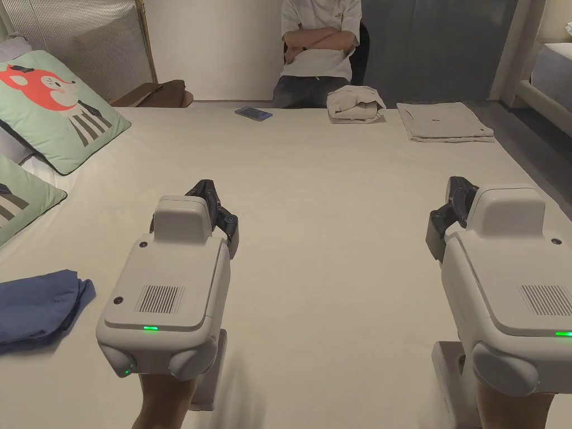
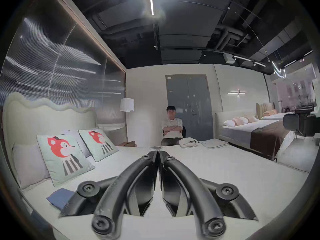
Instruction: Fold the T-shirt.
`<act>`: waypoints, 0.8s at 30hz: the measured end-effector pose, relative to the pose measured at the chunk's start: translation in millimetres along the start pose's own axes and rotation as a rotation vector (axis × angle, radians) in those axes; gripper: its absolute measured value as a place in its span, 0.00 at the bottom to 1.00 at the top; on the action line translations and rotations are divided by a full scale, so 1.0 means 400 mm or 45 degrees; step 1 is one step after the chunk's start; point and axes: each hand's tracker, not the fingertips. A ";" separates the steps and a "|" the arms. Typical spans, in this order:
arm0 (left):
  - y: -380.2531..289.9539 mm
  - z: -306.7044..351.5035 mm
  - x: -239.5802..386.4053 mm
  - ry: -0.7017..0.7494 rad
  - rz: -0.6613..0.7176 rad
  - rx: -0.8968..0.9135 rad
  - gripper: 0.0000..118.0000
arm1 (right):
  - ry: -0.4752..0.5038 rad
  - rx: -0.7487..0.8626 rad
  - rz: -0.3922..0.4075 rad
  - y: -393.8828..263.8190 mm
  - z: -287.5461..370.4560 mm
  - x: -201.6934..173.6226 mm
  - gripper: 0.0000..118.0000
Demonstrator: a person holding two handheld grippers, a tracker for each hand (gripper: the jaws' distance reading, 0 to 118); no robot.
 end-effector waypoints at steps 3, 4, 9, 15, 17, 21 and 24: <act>0.001 -0.001 0.000 0.002 -0.009 0.001 0.00 | 0.002 -0.001 0.002 0.000 0.000 0.000 0.00; 0.001 -0.003 -0.002 0.001 -0.002 0.000 0.00 | -0.001 -0.001 0.006 0.000 -0.001 -0.002 0.00; -0.002 -0.001 -0.004 0.009 0.002 -0.004 0.00 | -0.001 -0.006 0.007 -0.003 -0.002 -0.002 0.00; -0.003 -0.003 -0.016 0.015 0.010 -0.007 0.00 | -0.003 -0.012 0.012 -0.003 -0.003 -0.005 0.00; -0.003 -0.003 -0.019 0.020 0.010 -0.007 0.00 | 0.000 -0.011 0.007 -0.002 -0.003 -0.006 0.00; -0.003 -0.003 -0.021 0.019 0.005 -0.009 0.00 | 0.001 -0.012 0.014 -0.004 -0.003 -0.010 0.00; -0.002 -0.003 -0.023 0.017 0.020 -0.013 0.02 | -0.005 -0.019 0.022 -0.004 -0.004 -0.014 0.05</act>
